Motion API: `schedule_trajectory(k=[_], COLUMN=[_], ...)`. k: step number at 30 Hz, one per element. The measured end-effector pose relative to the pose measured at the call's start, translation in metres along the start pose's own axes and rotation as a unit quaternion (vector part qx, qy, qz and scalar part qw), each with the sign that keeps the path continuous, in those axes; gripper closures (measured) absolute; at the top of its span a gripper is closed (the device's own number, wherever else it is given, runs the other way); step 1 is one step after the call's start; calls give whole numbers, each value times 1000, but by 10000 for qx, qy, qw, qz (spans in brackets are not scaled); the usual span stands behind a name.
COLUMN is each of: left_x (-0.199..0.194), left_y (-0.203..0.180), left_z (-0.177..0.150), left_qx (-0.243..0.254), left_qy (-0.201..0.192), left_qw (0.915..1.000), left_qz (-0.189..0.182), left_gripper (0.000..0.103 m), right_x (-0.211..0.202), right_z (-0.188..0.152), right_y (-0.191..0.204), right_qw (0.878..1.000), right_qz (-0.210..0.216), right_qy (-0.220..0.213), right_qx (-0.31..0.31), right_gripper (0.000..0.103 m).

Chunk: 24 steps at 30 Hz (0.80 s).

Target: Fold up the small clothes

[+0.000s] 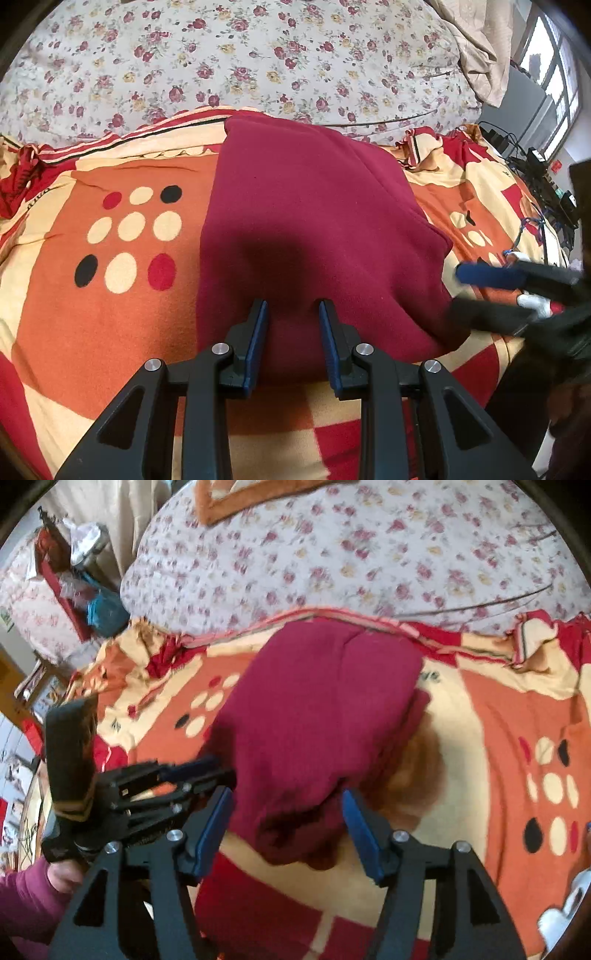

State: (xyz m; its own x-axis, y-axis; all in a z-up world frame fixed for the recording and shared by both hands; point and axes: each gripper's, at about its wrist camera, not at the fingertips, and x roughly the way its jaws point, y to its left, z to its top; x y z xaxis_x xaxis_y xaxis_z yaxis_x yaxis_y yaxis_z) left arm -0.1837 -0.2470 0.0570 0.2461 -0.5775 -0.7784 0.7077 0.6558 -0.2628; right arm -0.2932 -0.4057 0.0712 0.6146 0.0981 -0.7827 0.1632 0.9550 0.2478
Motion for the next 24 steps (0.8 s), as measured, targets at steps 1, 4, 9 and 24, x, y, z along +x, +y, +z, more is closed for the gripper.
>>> schedule_trajectory(k=[1,4,9,24], left_x=[0,-1,-6,-10], left_y=[0,0,2,35], left_z=[0,-1,0,40], left_qx=[-3,8,-35,-567], left_qy=[-3,10,7,-127], left_qw=[10000,10000,9999,9962], left_qz=[0,-19,-117,-656], left_gripper=[96,96,96,85], right_x=[7,17,6,-12], right_z=[-3,-13,-30,-7], right_y=[2,-4,-19,-55], right_qw=[9999,9992,9995,9901], right_qz=[-110,-372,-199,134], right_qy=[111,129,-7,-623], right_qx=[-67,-71,235,1251], right_gripper=[52,92,96,31])
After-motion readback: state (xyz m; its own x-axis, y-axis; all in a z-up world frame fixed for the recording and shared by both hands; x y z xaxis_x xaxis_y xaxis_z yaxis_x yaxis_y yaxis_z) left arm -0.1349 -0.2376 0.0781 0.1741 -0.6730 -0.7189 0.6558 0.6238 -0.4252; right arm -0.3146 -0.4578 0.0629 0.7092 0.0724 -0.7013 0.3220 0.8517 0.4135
